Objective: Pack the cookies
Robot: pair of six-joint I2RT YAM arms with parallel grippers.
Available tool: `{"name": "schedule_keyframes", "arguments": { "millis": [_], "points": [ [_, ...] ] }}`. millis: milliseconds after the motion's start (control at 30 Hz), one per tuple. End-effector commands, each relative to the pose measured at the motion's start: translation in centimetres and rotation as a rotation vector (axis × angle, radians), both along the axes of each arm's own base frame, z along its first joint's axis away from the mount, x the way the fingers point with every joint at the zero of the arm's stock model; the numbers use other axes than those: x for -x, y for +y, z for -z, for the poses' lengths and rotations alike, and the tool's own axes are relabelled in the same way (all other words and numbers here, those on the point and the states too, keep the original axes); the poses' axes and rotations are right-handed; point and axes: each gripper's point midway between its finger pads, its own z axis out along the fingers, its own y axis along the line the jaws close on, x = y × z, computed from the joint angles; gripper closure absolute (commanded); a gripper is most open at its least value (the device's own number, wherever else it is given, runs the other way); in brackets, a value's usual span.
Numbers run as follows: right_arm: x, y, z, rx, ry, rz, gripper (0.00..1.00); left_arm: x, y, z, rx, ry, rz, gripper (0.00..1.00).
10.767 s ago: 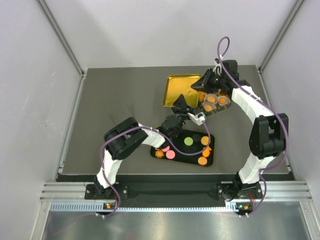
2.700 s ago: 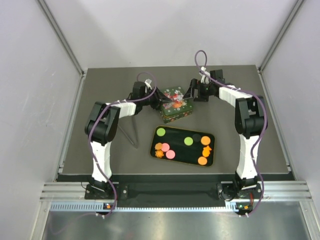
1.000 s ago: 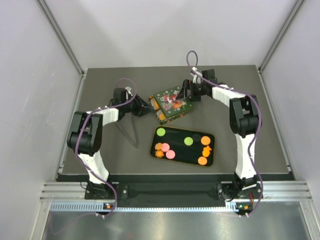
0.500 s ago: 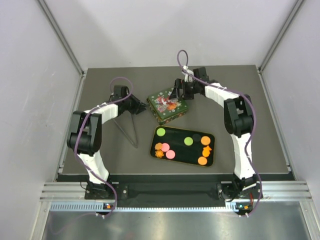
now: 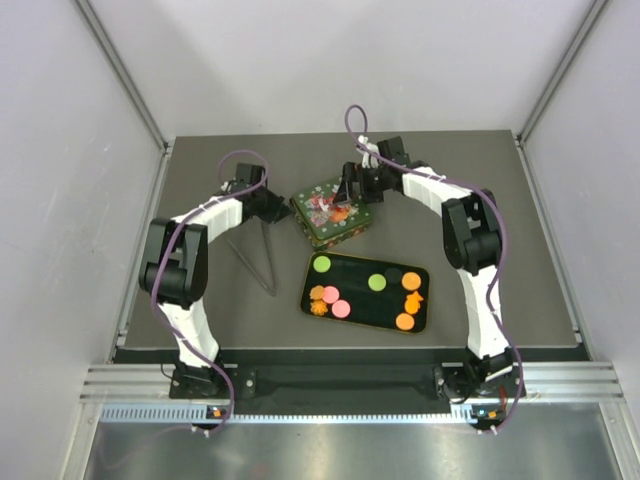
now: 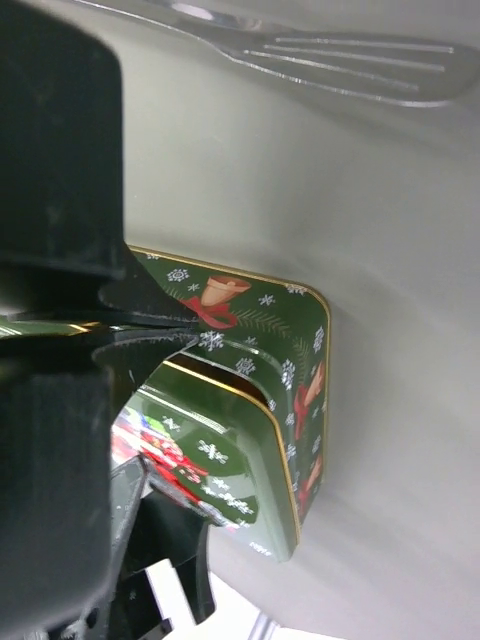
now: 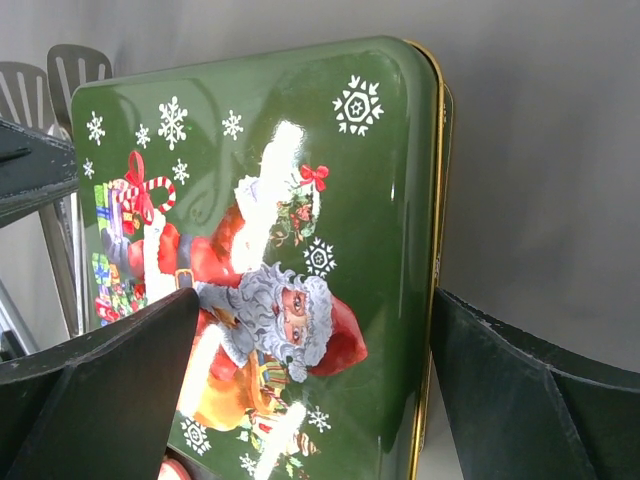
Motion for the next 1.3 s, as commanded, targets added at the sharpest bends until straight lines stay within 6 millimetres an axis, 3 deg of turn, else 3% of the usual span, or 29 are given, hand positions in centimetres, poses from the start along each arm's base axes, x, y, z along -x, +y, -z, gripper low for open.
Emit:
{"name": "schedule_keyframes", "arguments": {
  "millis": [0, 467, 733, 1267],
  "points": [
    [-0.1, 1.7, -1.4, -0.002, -0.056, -0.04, 0.06, -0.3, 0.1, 0.7, -0.011, 0.054, -0.046, 1.0],
    [1.4, 3.1, -1.4, 0.017, -0.063, -0.078, 0.06, 0.3, -2.1, 2.6, 0.031, 0.1, -0.006, 1.0],
    [2.0, 4.0, -3.0, -0.014, -0.065, -0.1, 0.03, 0.4, -2.8, 2.7, 0.043, 0.099, 0.01, 1.0],
    [3.3, 5.3, -4.1, -0.014, -0.06, -0.119, 0.01, 0.3, -3.2, 2.5, 0.055, 0.09, 0.021, 1.0]
  ]
}}
